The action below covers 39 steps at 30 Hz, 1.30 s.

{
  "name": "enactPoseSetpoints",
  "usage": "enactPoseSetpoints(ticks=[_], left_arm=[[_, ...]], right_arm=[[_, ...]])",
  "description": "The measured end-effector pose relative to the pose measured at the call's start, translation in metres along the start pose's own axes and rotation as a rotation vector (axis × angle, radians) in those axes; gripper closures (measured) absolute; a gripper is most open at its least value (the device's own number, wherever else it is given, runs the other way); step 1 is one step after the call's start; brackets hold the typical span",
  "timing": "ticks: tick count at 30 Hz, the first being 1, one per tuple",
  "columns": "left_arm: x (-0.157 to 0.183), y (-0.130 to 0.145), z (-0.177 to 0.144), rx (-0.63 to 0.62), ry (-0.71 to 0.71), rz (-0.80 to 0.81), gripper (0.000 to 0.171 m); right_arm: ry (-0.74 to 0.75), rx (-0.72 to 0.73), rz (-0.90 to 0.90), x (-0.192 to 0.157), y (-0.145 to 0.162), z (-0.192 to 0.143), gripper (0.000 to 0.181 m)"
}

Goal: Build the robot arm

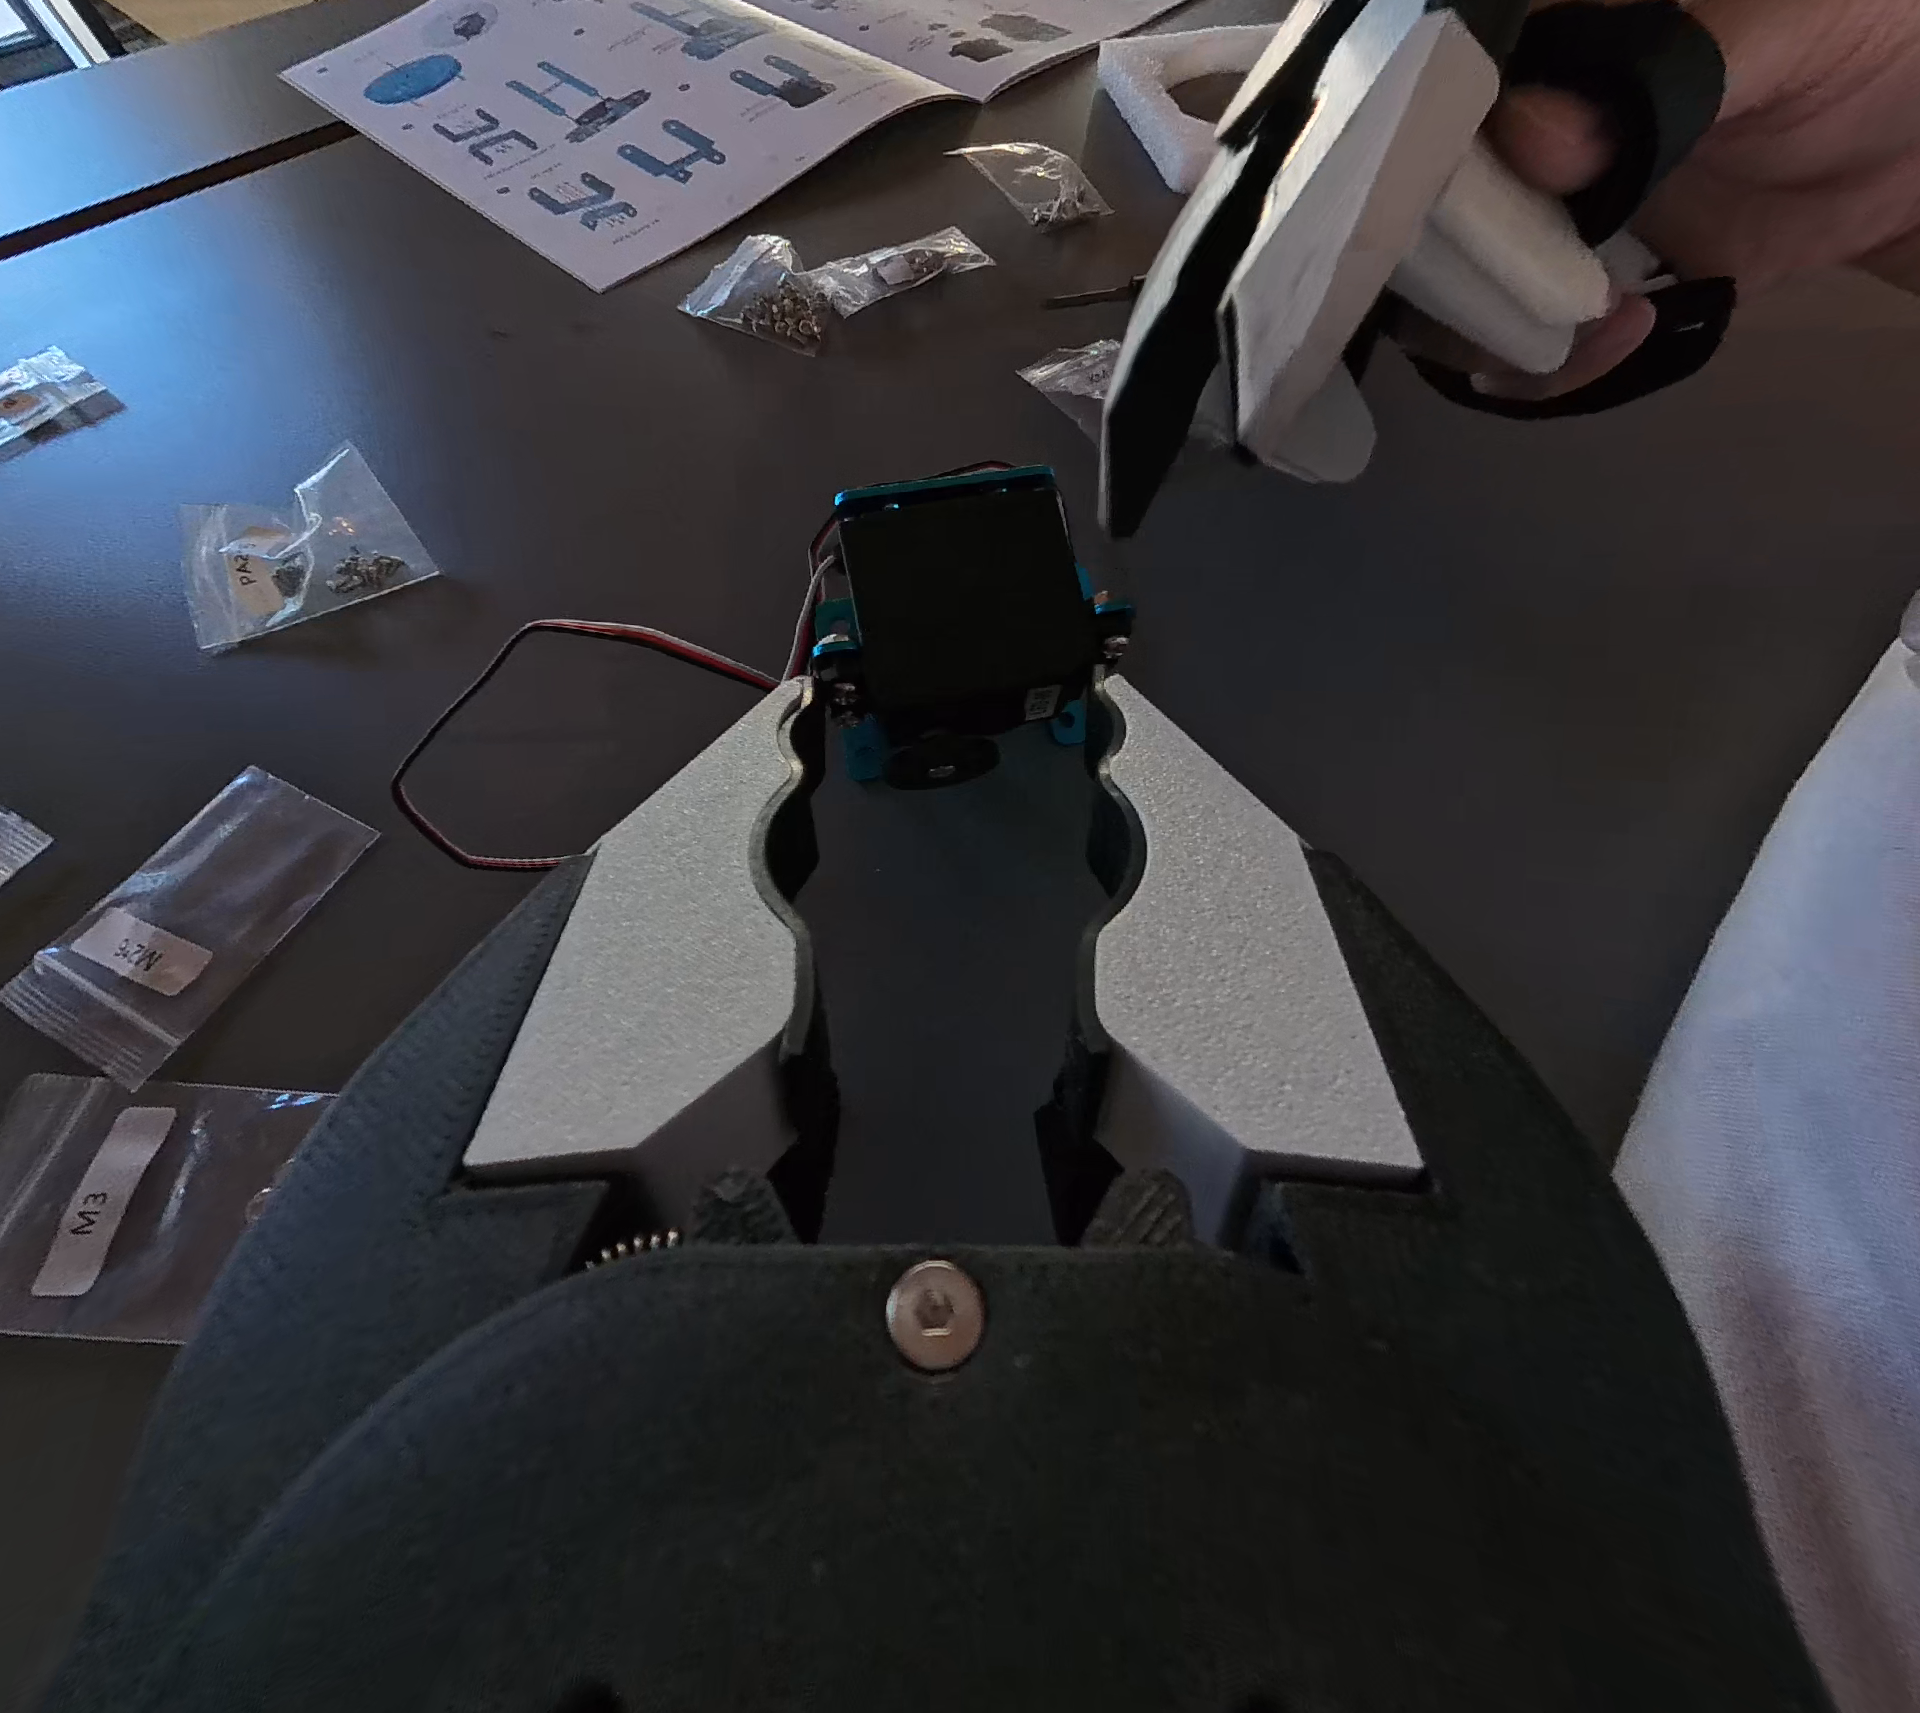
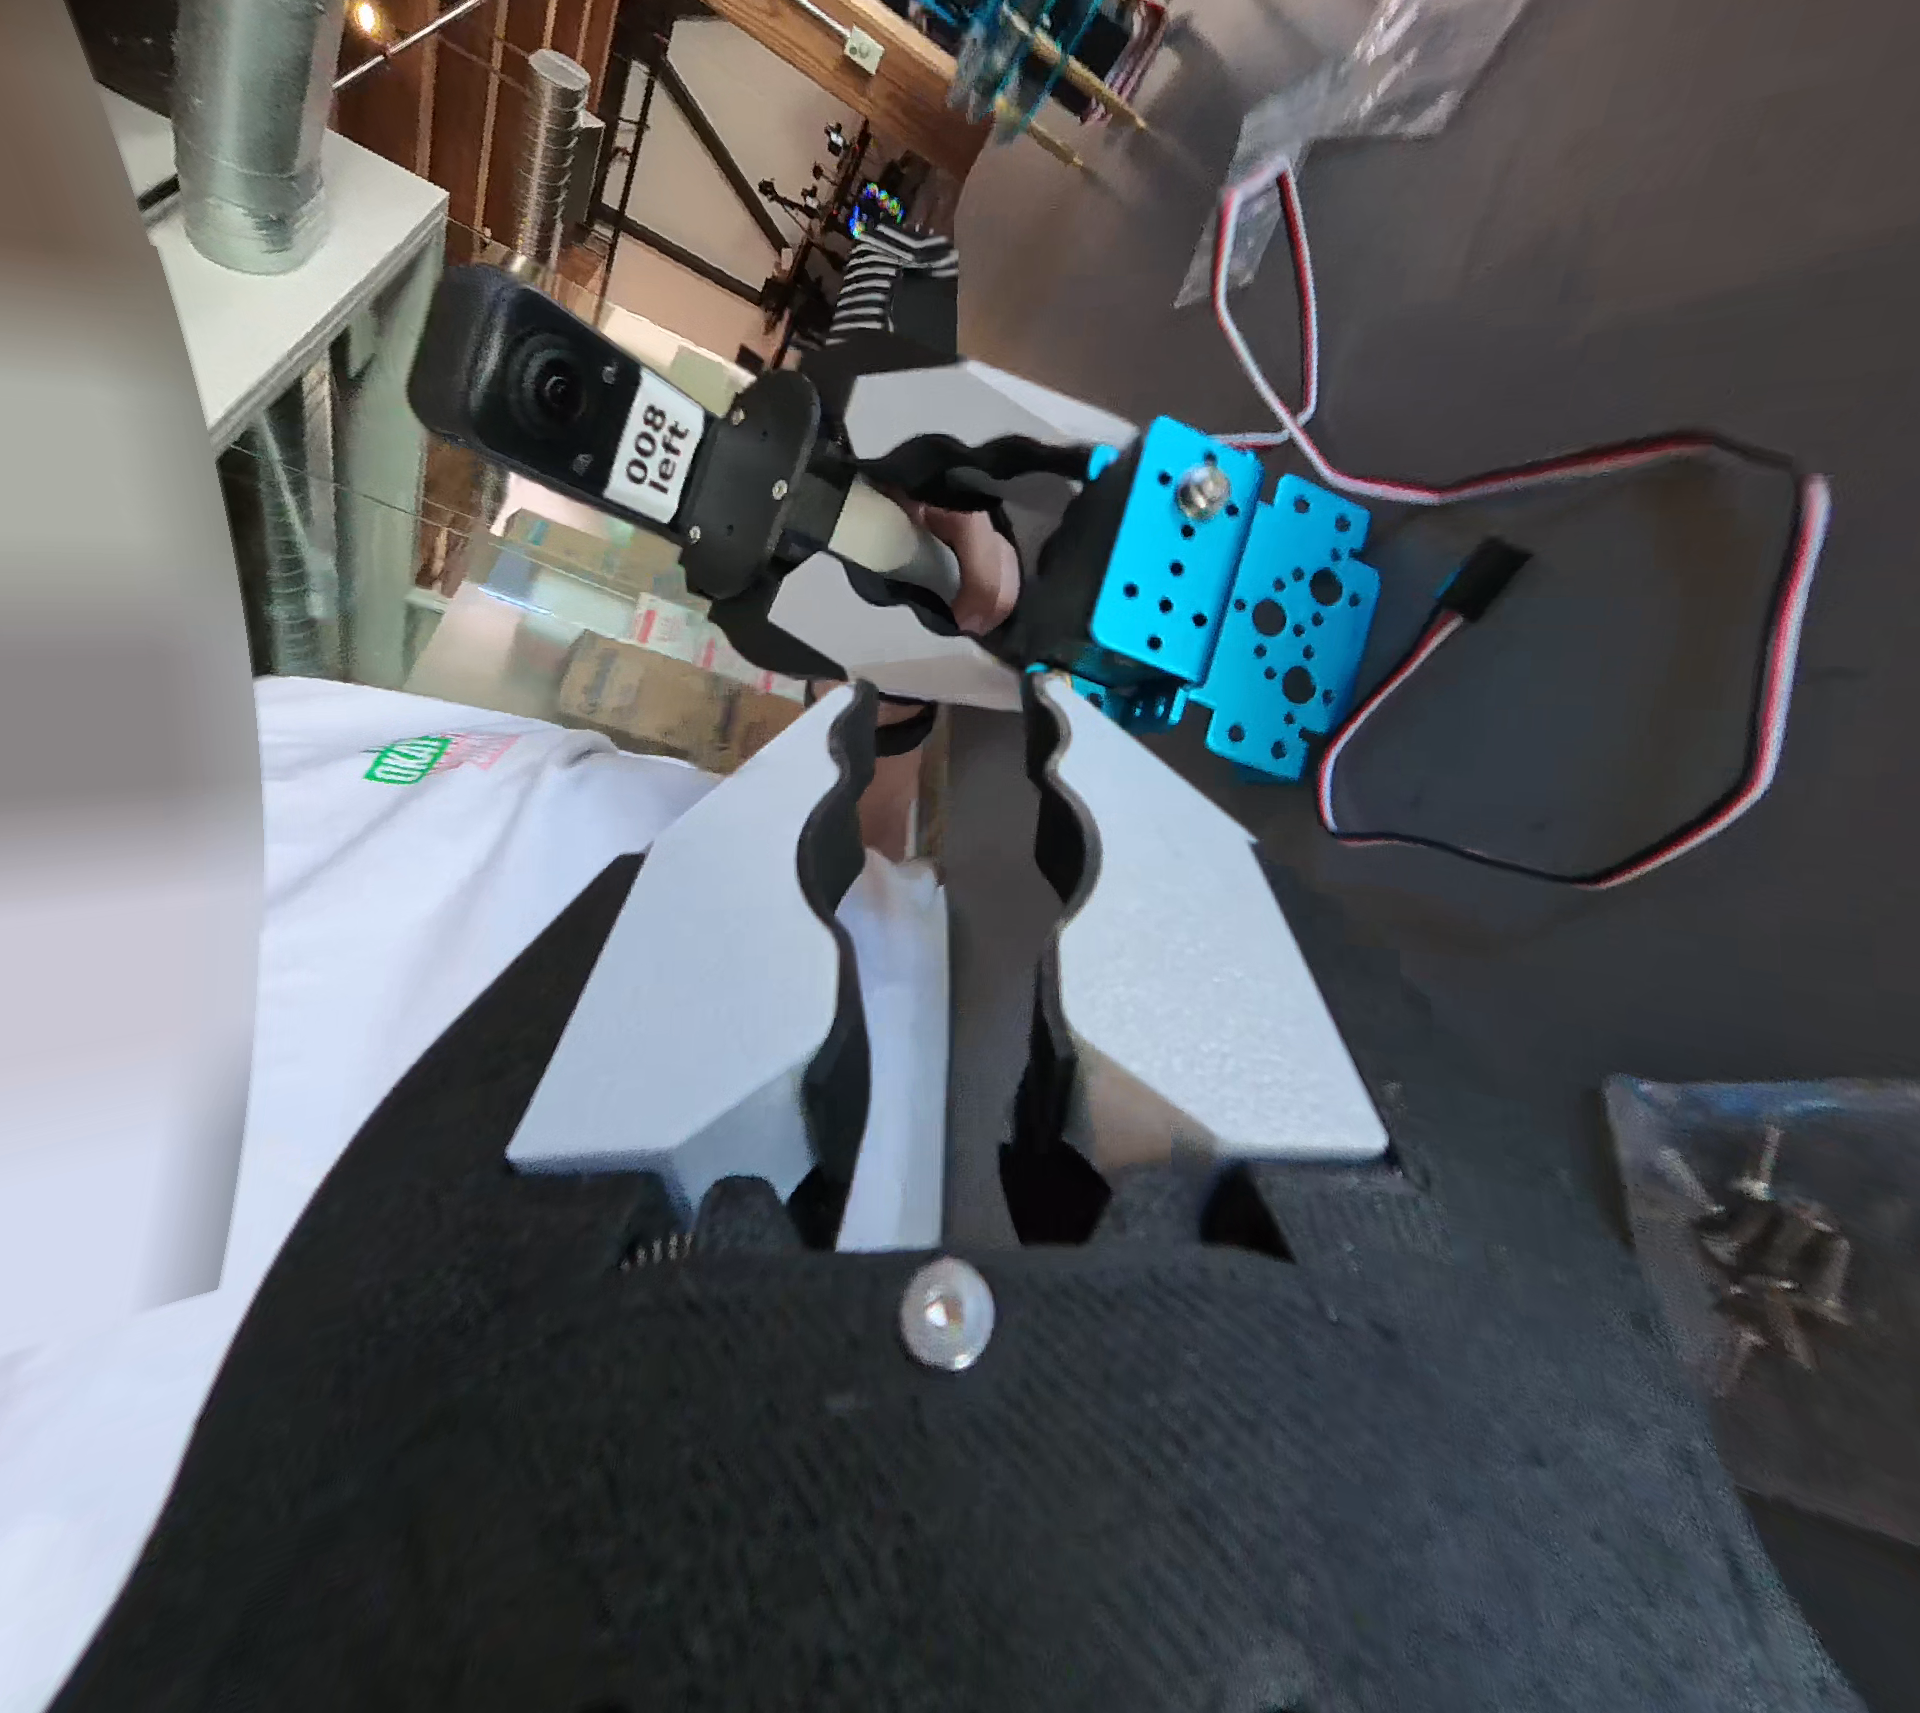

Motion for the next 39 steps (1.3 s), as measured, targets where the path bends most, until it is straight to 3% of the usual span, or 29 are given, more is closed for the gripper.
enactPoseSetpoints(ticks=[7,12,16,26,33,39], left_arm=[[0.002,0.001,-0.001,-0.002,-0.008,0.014,0.121],[0.004,0.003,-0.005,0.002,-0.010,-0.011,0.119],[0.001,0.007,-0.010,-0.002,-0.005,-0.058,0.122],[-0.003,0.003,-0.021,0.018,-0.041,-0.069,0.121],[-0.001,-0.020,-0.026,0.069,0.003,-0.090,0.108],[-0.004,-0.020,-0.007,0.000,0.018,-0.104,0.106]], right_arm=[[0.272,0.144,-0.334,0.000,-0.022,-0.024,0.162],[0.258,0.128,-0.337,0.006,-0.018,-0.019,0.158],[0.282,0.109,-0.445,0.003,-0.013,-0.017,0.155],[0.650,0.045,-0.894,-0.006,0.002,-0.002,0.151],[0.774,0.017,-1.002,-0.002,0.007,0.011,0.138],[0.847,-0.013,-1.041,0.002,0.010,0.014,0.137]])
Point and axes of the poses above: each gripper's, where its closed fingertips meet, z out along the fingers, y out of its underside, x = y × z across the jaws, the point moved 3 cm from there along -z, back along the fingers, and after that the axes turned 11 degrees about -x, right-handed, at the moved point
